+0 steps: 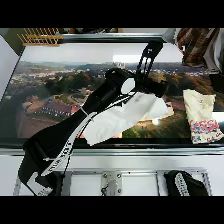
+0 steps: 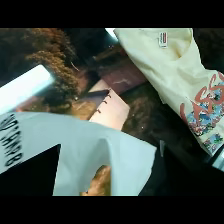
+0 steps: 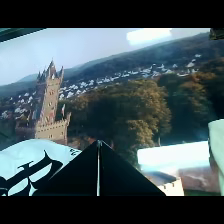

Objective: Fold the clothes and pants, and hang the long-sleeved shirts on hangers.

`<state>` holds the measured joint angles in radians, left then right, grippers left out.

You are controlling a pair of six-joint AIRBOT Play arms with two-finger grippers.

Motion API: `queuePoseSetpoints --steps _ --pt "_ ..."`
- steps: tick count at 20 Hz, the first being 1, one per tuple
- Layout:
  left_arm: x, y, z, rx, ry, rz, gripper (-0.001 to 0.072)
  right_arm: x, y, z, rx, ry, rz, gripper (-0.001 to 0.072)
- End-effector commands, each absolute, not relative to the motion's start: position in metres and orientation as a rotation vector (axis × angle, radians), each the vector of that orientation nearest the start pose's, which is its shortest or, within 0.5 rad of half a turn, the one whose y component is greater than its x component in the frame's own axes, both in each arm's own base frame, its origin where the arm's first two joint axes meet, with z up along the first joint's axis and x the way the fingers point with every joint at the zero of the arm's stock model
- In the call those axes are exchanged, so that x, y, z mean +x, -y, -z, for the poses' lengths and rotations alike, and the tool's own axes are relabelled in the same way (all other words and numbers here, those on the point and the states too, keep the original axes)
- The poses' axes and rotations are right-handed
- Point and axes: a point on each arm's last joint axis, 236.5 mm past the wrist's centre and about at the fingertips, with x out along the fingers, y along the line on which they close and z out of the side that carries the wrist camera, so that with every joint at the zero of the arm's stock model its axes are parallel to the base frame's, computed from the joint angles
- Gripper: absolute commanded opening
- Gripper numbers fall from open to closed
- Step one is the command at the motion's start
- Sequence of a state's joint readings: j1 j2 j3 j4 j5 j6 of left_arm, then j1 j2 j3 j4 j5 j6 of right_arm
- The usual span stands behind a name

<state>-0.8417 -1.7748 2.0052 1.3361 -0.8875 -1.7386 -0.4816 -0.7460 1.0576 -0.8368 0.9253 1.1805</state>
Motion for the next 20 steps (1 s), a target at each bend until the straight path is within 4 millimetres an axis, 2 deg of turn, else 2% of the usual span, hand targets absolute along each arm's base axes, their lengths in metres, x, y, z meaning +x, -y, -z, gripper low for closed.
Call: queuePoseSetpoints --steps 1,2,3,5,8,10,11,12,14,17,20 --pt "0.396 0.439 -0.134 -0.089 -0.915 0.773 0.072 0.354 0.05 -0.245 0.343 -0.412 -0.046 0.0014" --pt "0.406 0.401 -0.127 -0.091 -0.954 0.706 0.0649 0.354 0.05 -0.245 0.343 -0.412 -0.046 0.0014" --pt "0.414 0.365 -0.121 -0.102 -0.975 0.64 0.0617 0.354 0.05 -0.245 0.343 -0.412 -0.046 0.0014" --pt "0.417 0.283 -0.096 -0.128 -1.036 0.474 0.0617 0.353 0.049 -0.244 0.344 -0.417 -0.05 0.0014" --pt "0.387 0.16 -0.03 -0.164 -1.176 0.219 0.0617 0.352 0.046 -0.238 0.348 -0.441 -0.063 0.0014" --pt "0.361 0.102 0.013 -0.243 -1.263 0.083 0.0617 0.351 0.043 -0.235 0.349 -0.455 -0.071 0.0014" --pt "0.351 0.081 0.031 -0.275 -1.286 0.03 0.0617 0.35 0.043 -0.234 0.35 -0.459 -0.074 0.0014" --pt "0.344 0.064 0.048 -0.309 -1.299 -0.018 0.0617 0.35 0.042 -0.233 0.352 -0.463 -0.077 0.0014" --pt "0.337 0.054 0.072 -0.408 -1.314 -0.061 0.0617 0.349 0.038 -0.229 0.354 -0.481 -0.089 0.0014" --pt "0.337 0.062 0.099 -0.451 -1.365 -0.039 0.0617 0.345 0.03 -0.221 0.365 -0.524 -0.118 0.0014" --pt "0.349 0.082 0.113 -0.421 -1.423 0.003 0.0617 0.343 0.026 -0.217 0.367 -0.545 -0.132 0.0014"
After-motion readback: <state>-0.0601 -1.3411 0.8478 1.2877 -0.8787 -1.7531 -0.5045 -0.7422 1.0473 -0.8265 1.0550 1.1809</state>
